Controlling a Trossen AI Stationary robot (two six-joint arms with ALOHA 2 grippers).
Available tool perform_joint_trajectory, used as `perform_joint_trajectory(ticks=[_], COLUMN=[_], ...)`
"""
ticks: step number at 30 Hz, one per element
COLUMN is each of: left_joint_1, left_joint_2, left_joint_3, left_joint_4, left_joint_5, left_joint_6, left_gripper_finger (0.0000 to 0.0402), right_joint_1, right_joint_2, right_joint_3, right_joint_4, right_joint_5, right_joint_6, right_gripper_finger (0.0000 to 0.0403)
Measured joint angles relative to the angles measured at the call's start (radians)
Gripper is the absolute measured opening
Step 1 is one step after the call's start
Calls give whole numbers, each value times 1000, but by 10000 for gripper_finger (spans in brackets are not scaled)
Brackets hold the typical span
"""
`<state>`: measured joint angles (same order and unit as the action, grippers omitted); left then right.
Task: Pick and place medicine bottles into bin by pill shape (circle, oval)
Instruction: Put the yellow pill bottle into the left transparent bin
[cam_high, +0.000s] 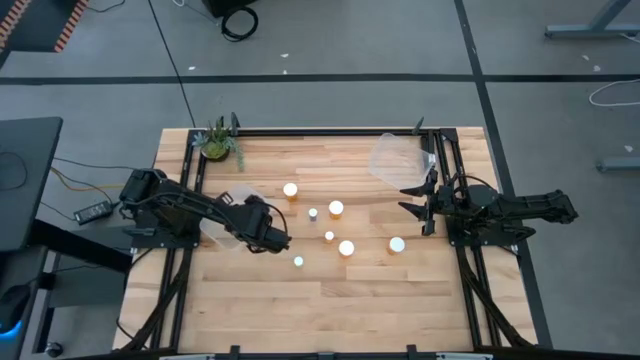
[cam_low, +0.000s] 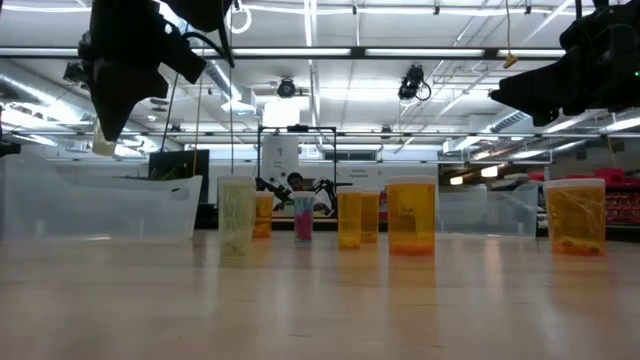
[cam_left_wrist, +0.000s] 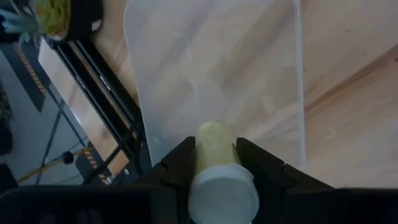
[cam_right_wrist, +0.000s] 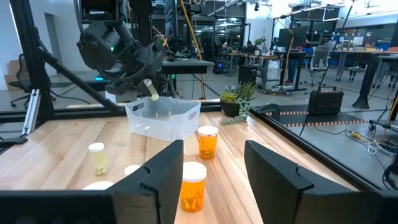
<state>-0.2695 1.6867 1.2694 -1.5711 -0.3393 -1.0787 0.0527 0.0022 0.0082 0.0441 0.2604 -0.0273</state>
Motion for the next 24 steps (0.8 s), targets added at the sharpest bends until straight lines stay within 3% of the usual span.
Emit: perform_joint_trajectory(ticks=[13, 24], left_joint_1=[76, 184], left_joint_2=[-21, -236], left_joint_3=[-1, -1], left_joint_4=[0, 0], left_joint_5=[-53, -117], left_joint_6=[184, 176], left_gripper_finger=[117, 125], right_joint_1=[0, 0], right_joint_2=[0, 0], right_joint_3=[0, 0], right_joint_4=[0, 0], right_joint_5=[0, 0], right_joint_6=[0, 0], right_gripper_finger=[178, 178])
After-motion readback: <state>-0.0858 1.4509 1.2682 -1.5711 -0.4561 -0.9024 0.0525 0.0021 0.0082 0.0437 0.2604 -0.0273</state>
